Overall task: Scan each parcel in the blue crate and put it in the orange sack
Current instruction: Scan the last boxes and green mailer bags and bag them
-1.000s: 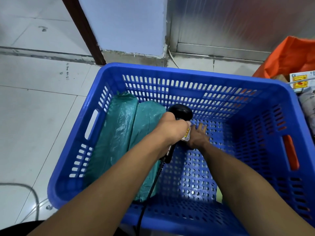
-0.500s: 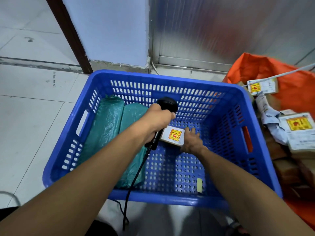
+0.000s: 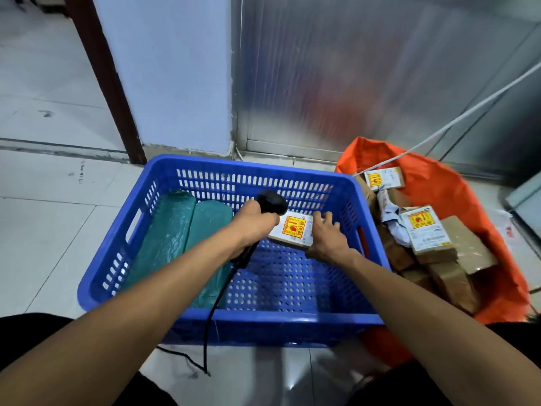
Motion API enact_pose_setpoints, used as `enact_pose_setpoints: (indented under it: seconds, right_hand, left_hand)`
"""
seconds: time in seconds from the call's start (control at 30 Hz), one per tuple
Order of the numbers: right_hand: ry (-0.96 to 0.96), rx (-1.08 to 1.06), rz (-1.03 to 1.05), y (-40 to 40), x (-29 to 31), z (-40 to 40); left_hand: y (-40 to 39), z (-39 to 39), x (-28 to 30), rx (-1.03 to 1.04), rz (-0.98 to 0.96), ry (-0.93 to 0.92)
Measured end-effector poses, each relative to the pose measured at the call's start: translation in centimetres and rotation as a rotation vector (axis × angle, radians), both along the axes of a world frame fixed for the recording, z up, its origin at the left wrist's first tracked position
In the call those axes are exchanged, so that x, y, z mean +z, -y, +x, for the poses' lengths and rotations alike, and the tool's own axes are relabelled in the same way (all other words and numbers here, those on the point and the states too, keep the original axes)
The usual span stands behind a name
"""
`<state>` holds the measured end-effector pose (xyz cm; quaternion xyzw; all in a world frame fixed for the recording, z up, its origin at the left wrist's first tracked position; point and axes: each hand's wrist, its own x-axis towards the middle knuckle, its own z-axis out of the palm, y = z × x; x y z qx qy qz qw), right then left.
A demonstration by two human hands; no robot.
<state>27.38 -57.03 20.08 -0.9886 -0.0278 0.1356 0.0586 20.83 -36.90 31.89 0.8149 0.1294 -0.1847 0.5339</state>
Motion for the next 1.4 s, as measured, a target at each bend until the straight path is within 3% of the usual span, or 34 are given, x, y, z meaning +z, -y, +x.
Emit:
enact_pose_setpoints:
  seconds: [0.33, 0.6, 0.77, 1.2, 1.4]
  right_hand:
    - [0.193, 0.144, -0.065, 3.0, 7.5, -3.1]
    - [0.378, 0.103, 0.078, 5.2, 13.2, -5.6]
    - [0.437, 0.011, 0.302, 6.7, 13.1, -7.2]
    - [0.743, 0.04, 0.434, 6.0, 11.6, -7.3]
    - [0.709, 0.03, 0.38, 5.2, 11.4, -7.1]
  left_hand:
    - [0.5, -3.6, 3.1, -0.076, -0.006, 0.103]
    - [1.0, -5.3, 5.9, -0.144, -0.078, 0.208]
    - [0.8, -5.8, 6.5, -0.151, -0.081, 0.229]
    - [0.9, -5.0, 6.5, -0.164, -0.053, 0.194]
    - [0.8, -4.9, 6.0, -0.149, -0.044, 0.161]
